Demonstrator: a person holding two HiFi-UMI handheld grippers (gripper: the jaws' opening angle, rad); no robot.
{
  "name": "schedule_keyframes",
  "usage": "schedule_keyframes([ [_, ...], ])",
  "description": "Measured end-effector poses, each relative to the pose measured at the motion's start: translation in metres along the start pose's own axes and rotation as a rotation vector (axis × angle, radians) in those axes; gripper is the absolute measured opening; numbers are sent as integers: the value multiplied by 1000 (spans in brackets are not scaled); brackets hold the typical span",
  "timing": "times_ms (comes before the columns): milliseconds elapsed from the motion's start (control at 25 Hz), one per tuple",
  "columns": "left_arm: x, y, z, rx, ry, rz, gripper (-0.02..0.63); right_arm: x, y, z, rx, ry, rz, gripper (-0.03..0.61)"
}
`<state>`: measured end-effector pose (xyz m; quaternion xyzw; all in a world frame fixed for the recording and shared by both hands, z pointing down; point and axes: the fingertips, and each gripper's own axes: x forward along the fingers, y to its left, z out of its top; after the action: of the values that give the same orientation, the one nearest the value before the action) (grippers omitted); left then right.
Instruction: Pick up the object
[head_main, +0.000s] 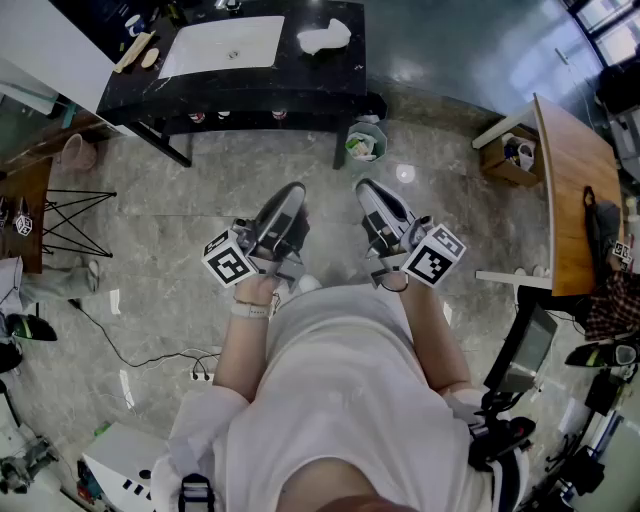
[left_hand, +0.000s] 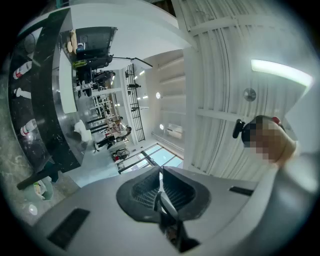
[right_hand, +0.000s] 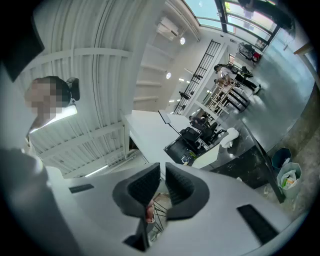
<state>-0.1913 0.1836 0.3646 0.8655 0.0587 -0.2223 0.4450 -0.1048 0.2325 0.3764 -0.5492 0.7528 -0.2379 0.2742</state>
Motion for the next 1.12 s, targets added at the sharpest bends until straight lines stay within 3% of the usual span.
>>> schedule_keyframes([
  [320,-17,13,26,0,-30,35,8,32,-5,-6,32,20,2,20],
  [680,-30,44,71,50,-122,118,8,91,-34,-2,59,66,59,20],
  [1120,5,107,118,72,-198,203,8,169,-95,25,67,147,115,21],
])
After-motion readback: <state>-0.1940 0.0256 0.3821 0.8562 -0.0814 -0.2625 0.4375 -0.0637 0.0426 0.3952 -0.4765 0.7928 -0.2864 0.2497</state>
